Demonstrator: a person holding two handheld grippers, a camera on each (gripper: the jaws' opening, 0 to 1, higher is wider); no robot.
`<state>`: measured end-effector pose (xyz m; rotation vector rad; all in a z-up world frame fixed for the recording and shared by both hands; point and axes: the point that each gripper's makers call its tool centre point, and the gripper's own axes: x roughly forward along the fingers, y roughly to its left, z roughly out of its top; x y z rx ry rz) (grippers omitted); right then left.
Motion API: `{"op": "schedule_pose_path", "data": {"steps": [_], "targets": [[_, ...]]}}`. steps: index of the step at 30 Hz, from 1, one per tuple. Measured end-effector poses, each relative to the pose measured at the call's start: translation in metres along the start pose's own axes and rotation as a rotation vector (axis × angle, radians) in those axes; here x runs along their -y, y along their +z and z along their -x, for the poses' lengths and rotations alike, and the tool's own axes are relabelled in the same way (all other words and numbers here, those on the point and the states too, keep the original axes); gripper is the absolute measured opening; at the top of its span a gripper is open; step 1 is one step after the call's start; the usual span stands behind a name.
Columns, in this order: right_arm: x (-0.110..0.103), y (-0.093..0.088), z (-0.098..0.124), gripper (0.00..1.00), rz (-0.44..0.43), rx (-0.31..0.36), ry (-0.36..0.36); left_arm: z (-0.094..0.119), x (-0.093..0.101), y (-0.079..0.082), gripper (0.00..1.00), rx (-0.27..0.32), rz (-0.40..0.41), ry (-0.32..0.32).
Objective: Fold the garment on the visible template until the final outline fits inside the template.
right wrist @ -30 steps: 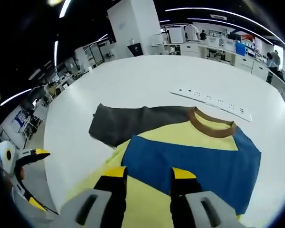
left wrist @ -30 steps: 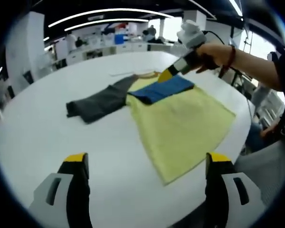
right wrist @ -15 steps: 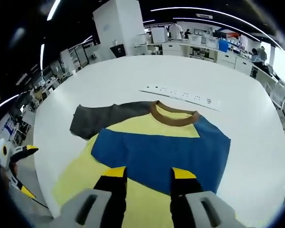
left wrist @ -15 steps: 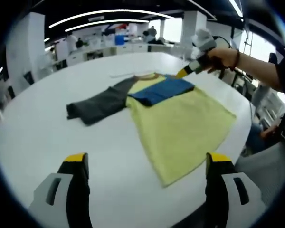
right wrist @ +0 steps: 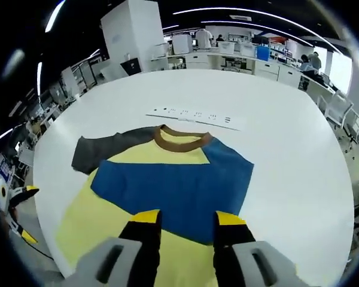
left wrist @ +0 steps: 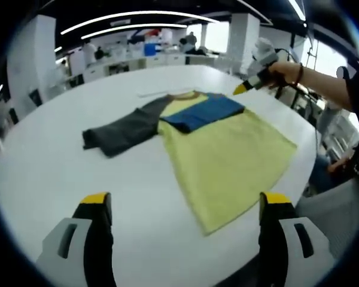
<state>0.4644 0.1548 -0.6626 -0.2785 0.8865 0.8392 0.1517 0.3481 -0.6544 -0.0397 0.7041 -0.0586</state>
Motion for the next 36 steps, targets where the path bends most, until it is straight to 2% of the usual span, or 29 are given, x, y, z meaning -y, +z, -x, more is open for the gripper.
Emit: {"op": "schedule_pose_path", "data": {"steps": [12,22,25,28,36], "targets": [[0.033,-0.026,0.008,0.25,-0.004,-0.029,-0.050,-0.001,0.002,-0.002,0.99,-0.017,-0.010,-0.007],[0.052,-0.045,0.004,0.18,0.001,-0.061,-0.081,-0.003,0.005,0.000,0.99,-0.024,-0.017,-0.010],[0.051,-0.050,0.000,0.16,-0.004,-0.065,-0.064,-0.003,0.005,0.000,0.99,-0.025,-0.017,-0.010],[0.050,-0.053,-0.005,0.10,0.002,-0.065,-0.050,-0.002,0.005,-0.001,0.99,-0.031,-0.015,-0.008],[0.042,-0.057,-0.011,0.09,-0.039,-0.073,-0.008,-0.002,0.004,-0.003,0.98,-0.040,-0.017,-0.004]]}}
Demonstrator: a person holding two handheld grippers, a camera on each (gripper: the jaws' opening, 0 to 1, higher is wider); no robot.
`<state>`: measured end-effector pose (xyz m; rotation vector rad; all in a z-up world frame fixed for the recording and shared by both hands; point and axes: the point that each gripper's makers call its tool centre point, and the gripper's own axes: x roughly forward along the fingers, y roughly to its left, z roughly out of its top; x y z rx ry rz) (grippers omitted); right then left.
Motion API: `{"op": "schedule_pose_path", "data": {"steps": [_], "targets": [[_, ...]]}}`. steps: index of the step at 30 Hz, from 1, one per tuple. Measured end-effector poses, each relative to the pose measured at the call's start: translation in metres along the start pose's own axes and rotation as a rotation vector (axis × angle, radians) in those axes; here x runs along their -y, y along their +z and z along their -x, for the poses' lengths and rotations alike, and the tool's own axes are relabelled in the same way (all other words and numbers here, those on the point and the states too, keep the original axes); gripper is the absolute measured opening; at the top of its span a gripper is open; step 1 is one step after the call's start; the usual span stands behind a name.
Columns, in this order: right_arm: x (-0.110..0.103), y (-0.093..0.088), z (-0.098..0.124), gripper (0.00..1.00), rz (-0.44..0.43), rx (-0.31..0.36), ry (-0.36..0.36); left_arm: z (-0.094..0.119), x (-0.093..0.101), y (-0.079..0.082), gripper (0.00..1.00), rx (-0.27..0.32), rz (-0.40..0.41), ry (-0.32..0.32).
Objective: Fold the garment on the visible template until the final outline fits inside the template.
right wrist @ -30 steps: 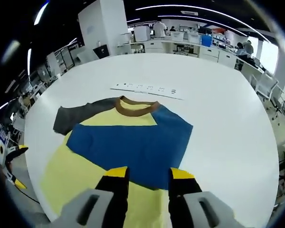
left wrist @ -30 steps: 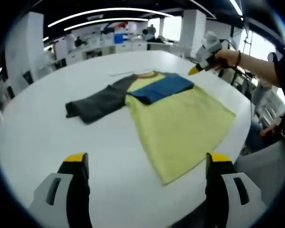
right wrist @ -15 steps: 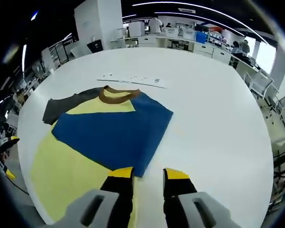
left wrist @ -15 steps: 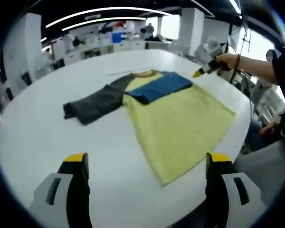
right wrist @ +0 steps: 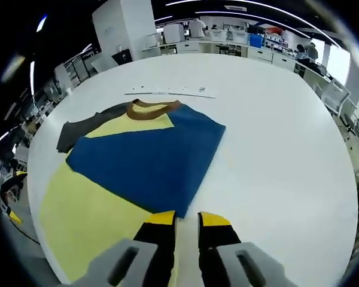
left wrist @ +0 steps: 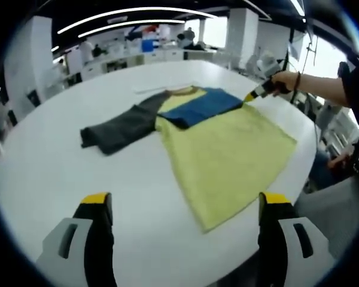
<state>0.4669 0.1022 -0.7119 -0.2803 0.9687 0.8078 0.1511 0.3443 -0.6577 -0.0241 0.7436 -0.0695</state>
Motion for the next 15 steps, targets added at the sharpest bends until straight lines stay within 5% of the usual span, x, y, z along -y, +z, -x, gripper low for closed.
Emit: {"op": "schedule_pose_path", "data": {"steps": [15], "targets": [[-0.0021,-0.0063,-0.0096,0.04,0.008,-0.016,-0.002,0.0005,0.0004,-0.0008,0.97,-0.004,0.000,-0.002]]}}
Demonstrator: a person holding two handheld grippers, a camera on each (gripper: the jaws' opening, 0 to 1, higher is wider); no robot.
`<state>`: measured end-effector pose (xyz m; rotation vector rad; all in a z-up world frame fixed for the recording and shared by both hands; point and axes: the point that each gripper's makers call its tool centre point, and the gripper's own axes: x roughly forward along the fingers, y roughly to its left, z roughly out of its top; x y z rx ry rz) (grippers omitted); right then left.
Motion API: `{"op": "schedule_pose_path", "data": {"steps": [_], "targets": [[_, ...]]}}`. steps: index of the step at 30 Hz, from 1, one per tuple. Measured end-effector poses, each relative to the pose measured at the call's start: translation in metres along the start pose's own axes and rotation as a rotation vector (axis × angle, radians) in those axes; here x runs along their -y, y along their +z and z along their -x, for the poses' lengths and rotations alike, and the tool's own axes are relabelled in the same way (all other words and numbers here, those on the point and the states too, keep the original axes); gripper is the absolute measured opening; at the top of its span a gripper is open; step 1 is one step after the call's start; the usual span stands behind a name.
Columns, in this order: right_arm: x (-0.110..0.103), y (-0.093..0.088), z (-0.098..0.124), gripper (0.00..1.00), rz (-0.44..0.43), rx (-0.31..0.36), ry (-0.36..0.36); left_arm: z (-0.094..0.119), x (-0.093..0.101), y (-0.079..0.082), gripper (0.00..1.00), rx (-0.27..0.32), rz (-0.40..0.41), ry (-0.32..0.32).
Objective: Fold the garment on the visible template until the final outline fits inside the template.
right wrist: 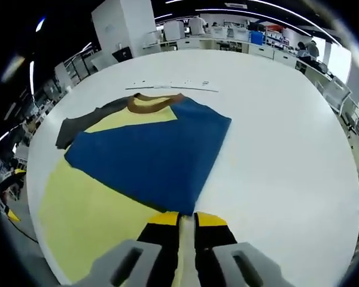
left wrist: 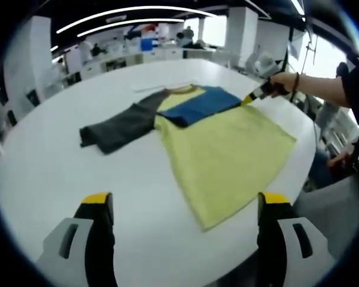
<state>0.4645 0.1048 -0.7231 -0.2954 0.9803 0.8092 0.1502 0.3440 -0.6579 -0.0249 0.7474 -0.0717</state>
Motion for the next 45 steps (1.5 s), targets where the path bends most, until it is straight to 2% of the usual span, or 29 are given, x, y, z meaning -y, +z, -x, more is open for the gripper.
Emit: {"op": "schedule_pose_path", "data": {"steps": [8,13,16,24,38,45], "targets": [[-0.004,-0.001,-0.002,0.00,0.004,-0.003,0.025,0.000,0.000,-0.002,0.96,-0.002,0.010,0.001],[0.009,-0.002,0.003,0.00,0.043,-0.011,-0.033,0.000,0.000,-0.001,0.96,-0.003,0.001,0.001],[0.010,-0.002,0.004,0.00,0.030,-0.006,-0.026,0.000,-0.001,-0.002,0.96,-0.005,0.004,0.001],[0.017,-0.003,0.007,0.00,0.036,-0.016,-0.063,-0.001,0.000,-0.002,0.95,-0.007,-0.001,0.001],[0.041,-0.014,0.016,0.00,0.010,-0.048,-0.115,-0.002,-0.001,-0.001,0.96,-0.003,0.000,0.001],[0.045,-0.018,0.018,0.00,-0.004,-0.054,-0.123,0.000,-0.003,0.000,0.96,-0.002,-0.001,0.006]]}}
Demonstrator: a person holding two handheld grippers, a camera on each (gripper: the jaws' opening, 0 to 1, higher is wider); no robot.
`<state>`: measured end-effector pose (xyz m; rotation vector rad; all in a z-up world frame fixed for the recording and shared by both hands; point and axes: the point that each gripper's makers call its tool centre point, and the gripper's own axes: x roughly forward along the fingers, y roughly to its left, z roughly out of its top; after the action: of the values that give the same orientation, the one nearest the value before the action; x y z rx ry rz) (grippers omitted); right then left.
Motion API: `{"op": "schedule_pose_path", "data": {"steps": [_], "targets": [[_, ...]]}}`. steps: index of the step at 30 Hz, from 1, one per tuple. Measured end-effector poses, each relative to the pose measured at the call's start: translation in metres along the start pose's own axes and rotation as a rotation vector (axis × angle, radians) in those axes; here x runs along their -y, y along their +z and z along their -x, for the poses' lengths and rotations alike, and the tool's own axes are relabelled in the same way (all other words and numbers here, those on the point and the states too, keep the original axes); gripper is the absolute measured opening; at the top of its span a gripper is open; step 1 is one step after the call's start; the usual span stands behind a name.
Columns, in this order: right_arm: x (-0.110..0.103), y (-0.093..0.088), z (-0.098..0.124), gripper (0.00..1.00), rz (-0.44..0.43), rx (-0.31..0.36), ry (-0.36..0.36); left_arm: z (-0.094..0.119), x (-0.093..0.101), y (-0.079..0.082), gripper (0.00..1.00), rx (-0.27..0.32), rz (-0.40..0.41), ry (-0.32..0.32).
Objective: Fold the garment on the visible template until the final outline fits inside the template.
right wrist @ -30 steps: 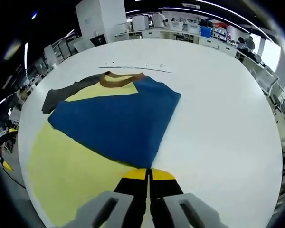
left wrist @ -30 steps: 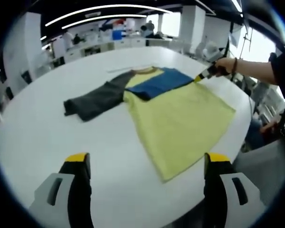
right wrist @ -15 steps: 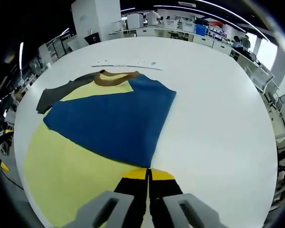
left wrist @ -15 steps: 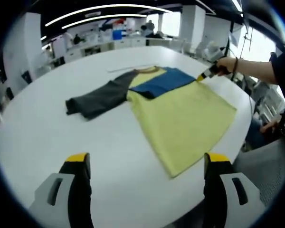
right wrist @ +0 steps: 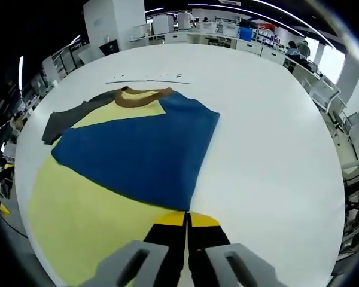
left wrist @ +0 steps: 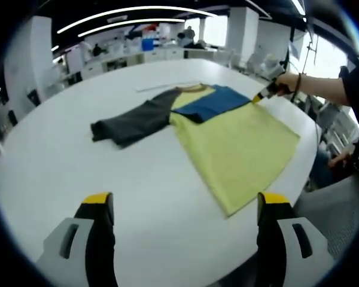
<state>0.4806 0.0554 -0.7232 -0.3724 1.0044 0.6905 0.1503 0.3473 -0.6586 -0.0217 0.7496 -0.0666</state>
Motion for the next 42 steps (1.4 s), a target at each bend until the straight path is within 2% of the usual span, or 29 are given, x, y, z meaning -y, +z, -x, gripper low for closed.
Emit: {"op": "schedule_pose_path", "data": {"steps": [16,35,40,42], "targets": [[0.017,-0.008,0.002,0.00,0.002,-0.023,-0.032,0.000,-0.003,0.002,0.96,0.003,-0.004,0.002],[0.025,-0.011,0.003,0.00,-0.003,-0.030,-0.040,0.002,-0.004,0.002,0.95,0.003,-0.007,0.010],[0.024,-0.010,0.004,0.00,-0.049,-0.014,-0.017,0.002,-0.005,0.003,0.95,0.005,-0.002,0.013],[0.026,-0.011,0.004,0.06,-0.075,-0.009,-0.023,0.002,-0.004,0.005,0.95,0.008,-0.006,0.010]]}}
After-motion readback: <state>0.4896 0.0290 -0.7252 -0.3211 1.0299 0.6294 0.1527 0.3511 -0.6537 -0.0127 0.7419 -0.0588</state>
